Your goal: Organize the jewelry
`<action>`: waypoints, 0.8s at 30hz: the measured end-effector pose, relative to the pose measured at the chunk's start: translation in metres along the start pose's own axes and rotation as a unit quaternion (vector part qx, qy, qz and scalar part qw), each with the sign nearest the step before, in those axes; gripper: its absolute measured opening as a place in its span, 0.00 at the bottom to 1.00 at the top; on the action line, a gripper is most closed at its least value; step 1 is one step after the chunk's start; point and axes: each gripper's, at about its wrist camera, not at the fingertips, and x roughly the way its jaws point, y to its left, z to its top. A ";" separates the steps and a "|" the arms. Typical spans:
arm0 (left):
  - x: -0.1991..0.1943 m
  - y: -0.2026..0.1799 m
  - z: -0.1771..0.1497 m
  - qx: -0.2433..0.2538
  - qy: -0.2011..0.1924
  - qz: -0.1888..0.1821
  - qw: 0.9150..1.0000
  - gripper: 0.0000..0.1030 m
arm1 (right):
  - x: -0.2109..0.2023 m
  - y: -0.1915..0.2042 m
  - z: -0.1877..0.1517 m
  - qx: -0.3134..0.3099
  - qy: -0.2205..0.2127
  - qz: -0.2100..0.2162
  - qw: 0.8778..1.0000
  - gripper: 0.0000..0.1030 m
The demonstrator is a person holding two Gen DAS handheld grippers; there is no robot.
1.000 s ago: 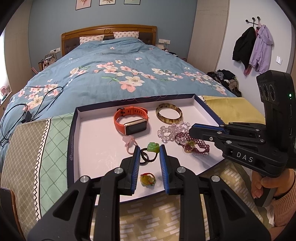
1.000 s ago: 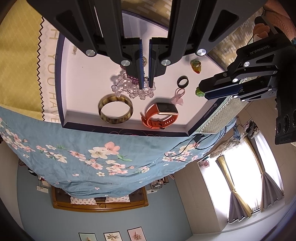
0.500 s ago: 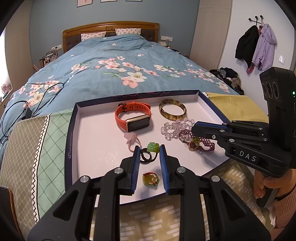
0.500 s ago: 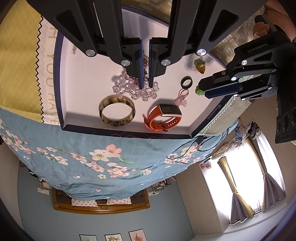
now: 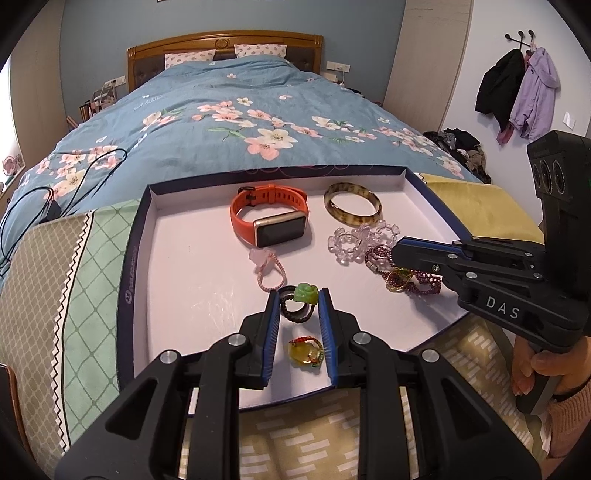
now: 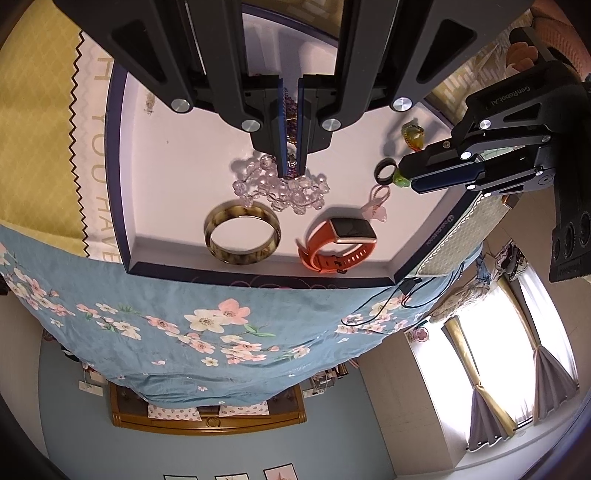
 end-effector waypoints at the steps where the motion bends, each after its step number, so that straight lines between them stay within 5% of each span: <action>1: 0.001 0.001 0.000 -0.001 0.002 0.000 1.000 0.21 | 0.000 -0.001 0.000 0.002 0.001 0.001 1.000 0.03; 15: 0.004 0.006 -0.005 -0.012 0.009 0.002 1.000 0.27 | -0.007 -0.006 -0.005 0.013 0.000 -0.003 1.000 0.06; 20: -0.009 0.004 -0.005 -0.012 -0.010 0.005 1.000 0.35 | -0.017 -0.003 -0.007 0.014 -0.012 -0.003 1.000 0.22; 24: -0.032 0.001 -0.008 -0.007 -0.041 0.017 0.999 0.50 | -0.033 0.003 -0.011 0.007 -0.033 -0.005 0.999 0.41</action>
